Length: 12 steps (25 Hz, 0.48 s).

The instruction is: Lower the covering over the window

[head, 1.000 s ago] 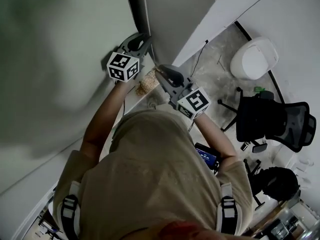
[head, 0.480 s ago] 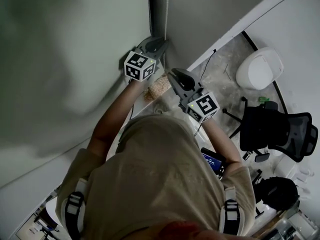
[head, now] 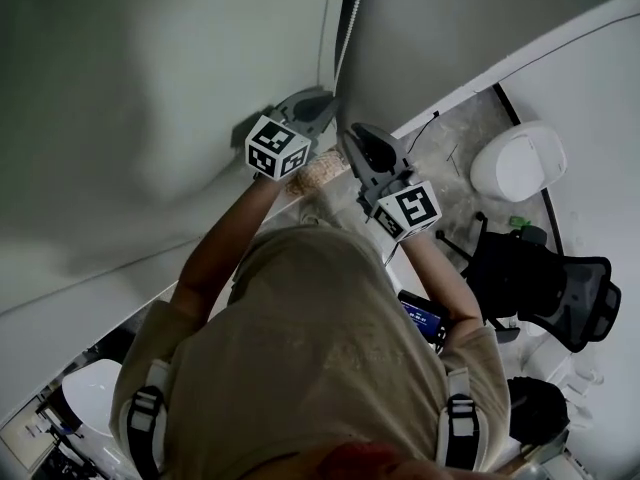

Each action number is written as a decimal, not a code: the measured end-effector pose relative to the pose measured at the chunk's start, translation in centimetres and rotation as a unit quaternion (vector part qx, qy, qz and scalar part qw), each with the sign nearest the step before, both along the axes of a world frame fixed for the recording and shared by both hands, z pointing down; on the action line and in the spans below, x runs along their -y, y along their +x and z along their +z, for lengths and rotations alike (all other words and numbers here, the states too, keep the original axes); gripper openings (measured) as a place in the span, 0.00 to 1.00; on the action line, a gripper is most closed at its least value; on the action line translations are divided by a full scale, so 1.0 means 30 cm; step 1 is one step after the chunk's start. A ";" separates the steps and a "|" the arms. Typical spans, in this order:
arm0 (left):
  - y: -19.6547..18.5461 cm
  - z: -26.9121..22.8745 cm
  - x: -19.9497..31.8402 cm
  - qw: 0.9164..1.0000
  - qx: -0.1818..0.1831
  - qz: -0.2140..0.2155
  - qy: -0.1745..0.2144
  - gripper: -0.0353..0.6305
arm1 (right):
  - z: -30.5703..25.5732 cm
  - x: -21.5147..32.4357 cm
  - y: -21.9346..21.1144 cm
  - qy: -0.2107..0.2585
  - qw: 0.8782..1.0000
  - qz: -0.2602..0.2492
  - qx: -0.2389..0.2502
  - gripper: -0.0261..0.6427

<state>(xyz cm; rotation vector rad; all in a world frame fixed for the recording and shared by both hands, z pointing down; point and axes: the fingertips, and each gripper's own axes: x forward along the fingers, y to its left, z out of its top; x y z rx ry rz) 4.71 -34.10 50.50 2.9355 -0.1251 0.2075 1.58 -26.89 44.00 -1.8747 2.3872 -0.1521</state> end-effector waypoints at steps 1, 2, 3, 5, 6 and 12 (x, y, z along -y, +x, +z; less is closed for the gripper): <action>-0.009 0.001 -0.023 1.000 0.000 -0.001 -0.002 0.08 | -0.011 -0.004 0.010 0.004 1.000 0.003 -0.002 0.14; -0.016 0.004 -0.043 1.000 0.000 -0.003 -0.003 0.08 | -0.017 -0.005 0.019 0.006 1.000 0.003 -0.004 0.14; -0.026 0.011 -0.058 1.000 -0.001 -0.006 -0.004 0.08 | -0.017 0.000 0.024 0.006 1.000 -0.001 -0.006 0.14; -0.053 0.022 -0.075 1.000 -0.002 -0.016 -0.005 0.08 | -0.002 0.016 0.019 0.000 1.000 -0.024 -0.008 0.14; -0.067 0.025 -0.080 1.000 -0.003 -0.023 -0.005 0.08 | 0.004 0.022 0.014 -0.004 0.999 -0.038 -0.009 0.14; -0.101 0.019 -0.165 0.998 -0.003 -0.067 -0.007 0.08 | -0.029 0.004 0.006 -0.006 0.995 -0.098 -0.003 0.16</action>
